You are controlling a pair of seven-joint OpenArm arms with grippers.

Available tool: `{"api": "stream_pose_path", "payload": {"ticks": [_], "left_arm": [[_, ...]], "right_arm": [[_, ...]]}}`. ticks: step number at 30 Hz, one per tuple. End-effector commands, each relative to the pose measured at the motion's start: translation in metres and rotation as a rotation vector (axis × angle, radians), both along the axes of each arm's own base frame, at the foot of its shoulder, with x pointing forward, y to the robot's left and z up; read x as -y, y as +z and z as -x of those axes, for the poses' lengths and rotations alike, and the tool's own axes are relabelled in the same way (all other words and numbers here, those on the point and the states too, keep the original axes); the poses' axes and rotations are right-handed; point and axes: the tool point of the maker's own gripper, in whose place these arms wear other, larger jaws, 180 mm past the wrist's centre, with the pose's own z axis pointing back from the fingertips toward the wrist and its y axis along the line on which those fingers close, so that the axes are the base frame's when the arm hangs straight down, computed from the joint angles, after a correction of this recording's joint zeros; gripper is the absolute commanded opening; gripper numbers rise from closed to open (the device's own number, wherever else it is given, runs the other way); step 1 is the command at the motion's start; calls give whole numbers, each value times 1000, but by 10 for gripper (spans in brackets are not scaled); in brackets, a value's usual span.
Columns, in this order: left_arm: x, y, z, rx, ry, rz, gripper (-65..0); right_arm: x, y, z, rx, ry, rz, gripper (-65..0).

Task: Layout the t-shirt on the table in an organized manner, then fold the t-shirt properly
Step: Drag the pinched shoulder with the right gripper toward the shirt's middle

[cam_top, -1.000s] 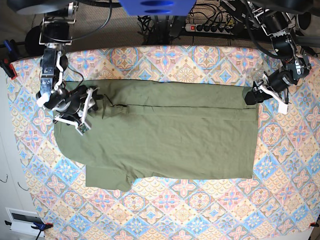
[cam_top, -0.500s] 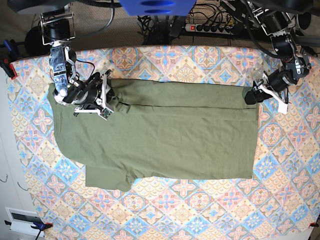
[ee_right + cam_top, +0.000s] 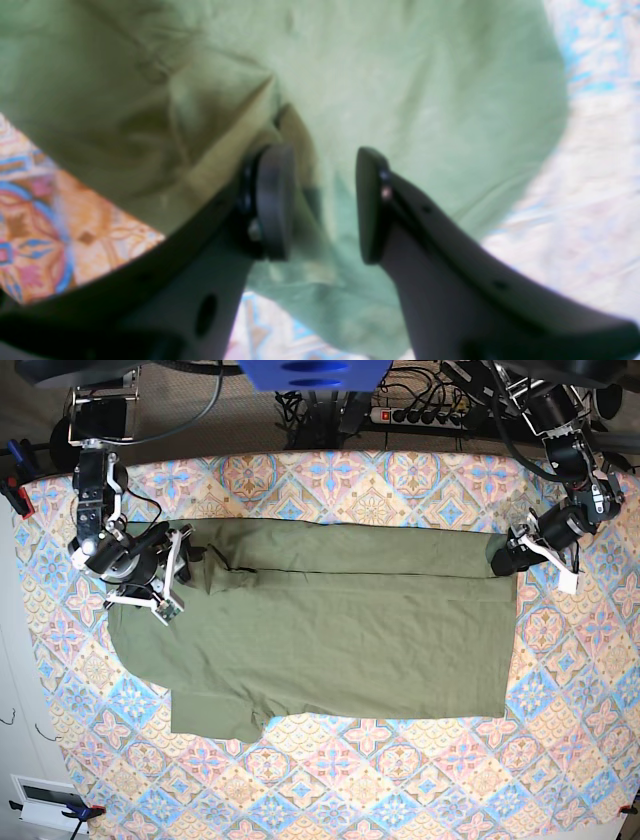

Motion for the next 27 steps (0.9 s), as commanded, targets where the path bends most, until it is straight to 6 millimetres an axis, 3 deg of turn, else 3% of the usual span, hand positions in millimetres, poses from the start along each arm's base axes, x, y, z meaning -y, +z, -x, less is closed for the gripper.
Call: {"api": "stream_pose_path", "payload": {"ticks": [1,4,8,11,13,16,19,22,27], "left_arm": [[-9,24,-19,83,8,-18,-399],[-10,25,-21,89,9,-18,-399],[-11,26,-21,90,9,-20,-399],[-9,25,-21,88,5,-19,-399],[-8,24,-21,87,5,-17,-399],[-8,24,-21,87,5,-17,-399],[-8,25,-22,88,5,-17,-399],[-8,25,-22,88,5,-17,-399],[-8,24,-21,87,5,-17,-399]], "right_arm": [[-4,6,-9,23,3,-18,-453],[-18,17,-22,67,4,-59,-453],[-31,48,-22,161,54,-45,-452],[-40,41,3,135,83,-46,-450],[-41,36,9,118,85,-47,-449],[-60,30,15,99,142,-62,-447],[-76,35,7,118,191,-67,-434],[-80,50,-11,170,206,-63,-432],[-72,30,-10,104,179,-62,-432]]}}
